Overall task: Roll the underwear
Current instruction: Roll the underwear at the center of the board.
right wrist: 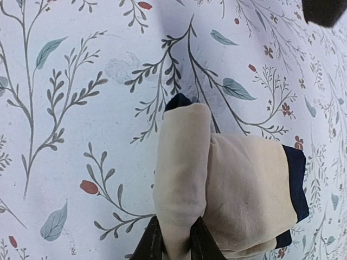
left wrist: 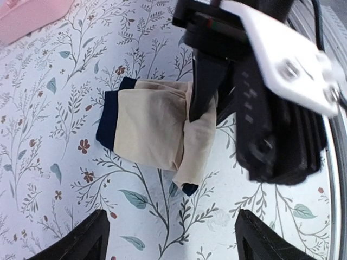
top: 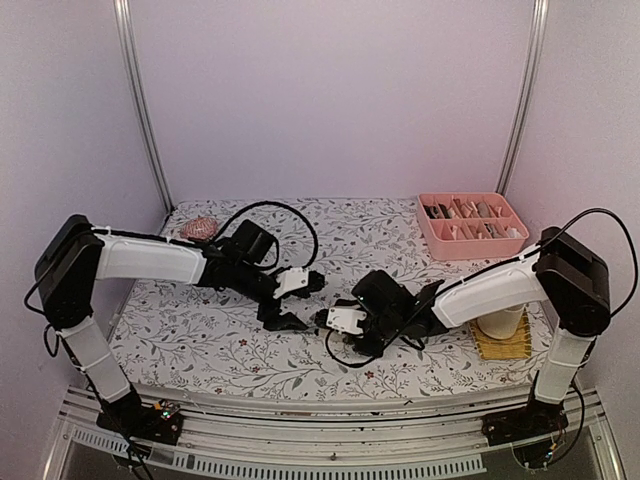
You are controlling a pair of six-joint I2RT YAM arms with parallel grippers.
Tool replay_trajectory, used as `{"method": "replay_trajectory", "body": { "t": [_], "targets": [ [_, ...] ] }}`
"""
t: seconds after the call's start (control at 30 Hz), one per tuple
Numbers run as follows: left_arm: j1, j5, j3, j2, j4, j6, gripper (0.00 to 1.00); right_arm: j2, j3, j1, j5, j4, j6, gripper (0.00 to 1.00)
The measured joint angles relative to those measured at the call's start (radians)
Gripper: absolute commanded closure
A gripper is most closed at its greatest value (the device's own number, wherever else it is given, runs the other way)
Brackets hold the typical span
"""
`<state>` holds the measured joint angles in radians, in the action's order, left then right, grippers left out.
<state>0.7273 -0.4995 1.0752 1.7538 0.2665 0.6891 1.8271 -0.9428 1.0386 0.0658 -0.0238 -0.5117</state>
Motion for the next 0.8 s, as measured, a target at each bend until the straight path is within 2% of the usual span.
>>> {"method": "replay_trajectory", "body": {
  "t": [0.17, 0.3, 0.5, 0.8],
  "targets": [
    [0.001, 0.040, -0.175, -0.079, -0.182, 0.030, 0.20, 0.024, -0.083, -0.103, -0.214, -0.119, 0.104, 0.87],
    [0.016, 0.086, -0.258, -0.103, -0.303, 0.069, 0.23, 0.070, -0.147, -0.170, -0.386, -0.187, 0.181, 0.87],
    [0.087, 0.179, -0.323, -0.104, -0.458, 0.131, 0.27, 0.126, -0.186, -0.238, -0.604, -0.215, 0.265, 0.87],
    [0.202, 0.261, -0.337, -0.052, -0.559, 0.207, 0.37, 0.180, -0.186, -0.280, -0.821, -0.217, 0.352, 0.87]
  ]
}}
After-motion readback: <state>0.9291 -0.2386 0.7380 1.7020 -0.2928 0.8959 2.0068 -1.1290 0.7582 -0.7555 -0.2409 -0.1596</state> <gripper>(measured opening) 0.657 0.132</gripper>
